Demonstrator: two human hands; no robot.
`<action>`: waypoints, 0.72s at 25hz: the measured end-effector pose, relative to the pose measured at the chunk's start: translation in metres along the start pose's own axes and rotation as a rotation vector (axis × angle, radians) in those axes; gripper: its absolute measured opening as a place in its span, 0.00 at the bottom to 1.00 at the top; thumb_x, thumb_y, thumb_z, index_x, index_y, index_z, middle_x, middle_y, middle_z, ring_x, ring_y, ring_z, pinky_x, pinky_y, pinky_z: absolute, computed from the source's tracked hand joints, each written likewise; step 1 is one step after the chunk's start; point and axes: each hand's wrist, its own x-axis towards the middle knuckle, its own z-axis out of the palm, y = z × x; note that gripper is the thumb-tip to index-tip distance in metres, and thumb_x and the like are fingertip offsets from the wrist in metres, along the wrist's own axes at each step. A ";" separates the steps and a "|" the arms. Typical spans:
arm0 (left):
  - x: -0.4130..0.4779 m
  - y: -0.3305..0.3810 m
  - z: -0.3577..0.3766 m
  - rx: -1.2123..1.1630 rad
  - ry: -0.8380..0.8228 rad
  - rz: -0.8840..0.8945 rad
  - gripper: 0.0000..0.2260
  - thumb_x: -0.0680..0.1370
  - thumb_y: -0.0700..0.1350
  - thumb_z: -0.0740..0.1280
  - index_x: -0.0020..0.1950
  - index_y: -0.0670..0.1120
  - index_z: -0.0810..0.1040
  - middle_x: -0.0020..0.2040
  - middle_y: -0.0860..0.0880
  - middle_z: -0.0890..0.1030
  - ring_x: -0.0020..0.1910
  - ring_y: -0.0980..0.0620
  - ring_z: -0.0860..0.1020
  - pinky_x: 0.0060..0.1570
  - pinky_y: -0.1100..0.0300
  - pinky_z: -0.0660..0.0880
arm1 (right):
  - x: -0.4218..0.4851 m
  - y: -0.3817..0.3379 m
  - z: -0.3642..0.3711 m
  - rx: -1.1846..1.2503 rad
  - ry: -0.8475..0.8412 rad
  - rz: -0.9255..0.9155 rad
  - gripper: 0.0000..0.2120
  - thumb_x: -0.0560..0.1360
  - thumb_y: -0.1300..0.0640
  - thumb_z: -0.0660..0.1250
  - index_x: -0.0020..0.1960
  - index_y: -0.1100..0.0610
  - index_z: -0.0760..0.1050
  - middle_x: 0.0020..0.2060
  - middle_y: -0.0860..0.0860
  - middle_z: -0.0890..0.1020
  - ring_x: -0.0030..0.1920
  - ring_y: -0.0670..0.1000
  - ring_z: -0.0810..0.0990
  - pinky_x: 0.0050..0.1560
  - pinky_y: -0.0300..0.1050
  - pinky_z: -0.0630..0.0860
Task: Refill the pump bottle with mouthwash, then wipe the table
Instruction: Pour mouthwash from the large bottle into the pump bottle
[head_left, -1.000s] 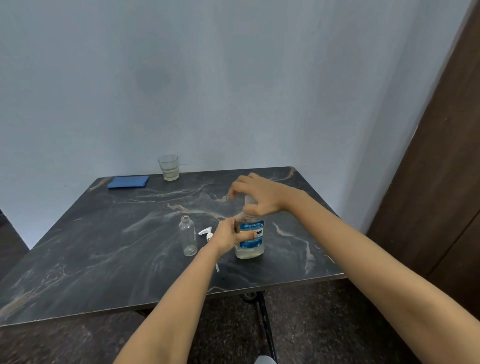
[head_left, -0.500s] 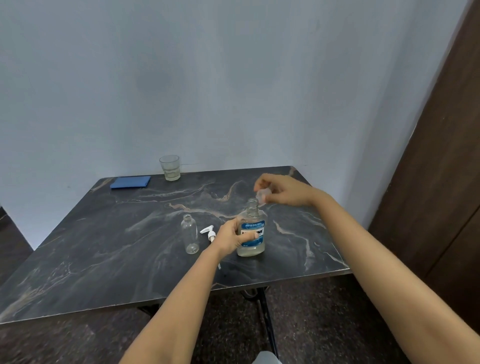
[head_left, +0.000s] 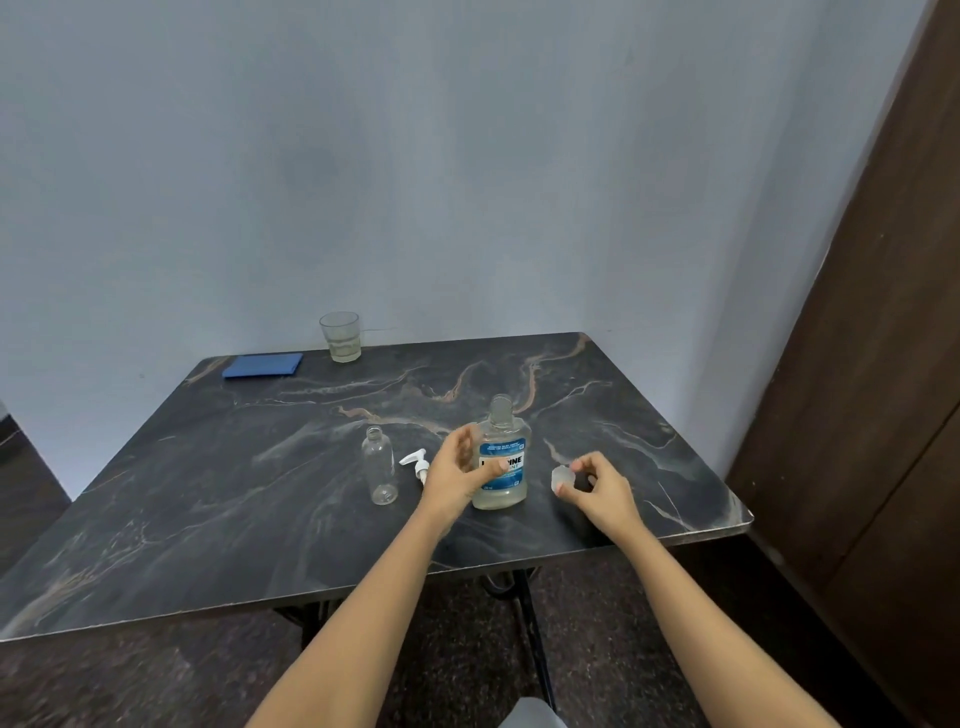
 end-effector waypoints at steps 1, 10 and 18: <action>-0.007 -0.003 -0.001 -0.004 0.099 0.049 0.28 0.68 0.46 0.77 0.65 0.50 0.71 0.60 0.55 0.77 0.59 0.59 0.76 0.58 0.64 0.73 | -0.001 -0.002 0.000 -0.006 0.034 -0.048 0.16 0.68 0.55 0.75 0.52 0.54 0.73 0.52 0.50 0.77 0.53 0.50 0.75 0.49 0.41 0.70; -0.037 -0.015 -0.069 0.100 0.808 0.228 0.27 0.68 0.51 0.73 0.63 0.48 0.67 0.58 0.49 0.70 0.55 0.53 0.71 0.55 0.56 0.71 | -0.006 -0.043 0.030 0.149 -0.260 -0.168 0.32 0.67 0.50 0.76 0.66 0.47 0.65 0.66 0.44 0.72 0.66 0.44 0.70 0.67 0.43 0.65; -0.020 -0.042 -0.099 0.323 0.368 0.054 0.19 0.78 0.47 0.67 0.67 0.51 0.67 0.67 0.51 0.73 0.68 0.50 0.71 0.62 0.60 0.67 | -0.011 -0.064 0.053 0.270 -0.244 -0.183 0.17 0.72 0.63 0.72 0.58 0.52 0.73 0.53 0.48 0.83 0.55 0.47 0.82 0.57 0.45 0.78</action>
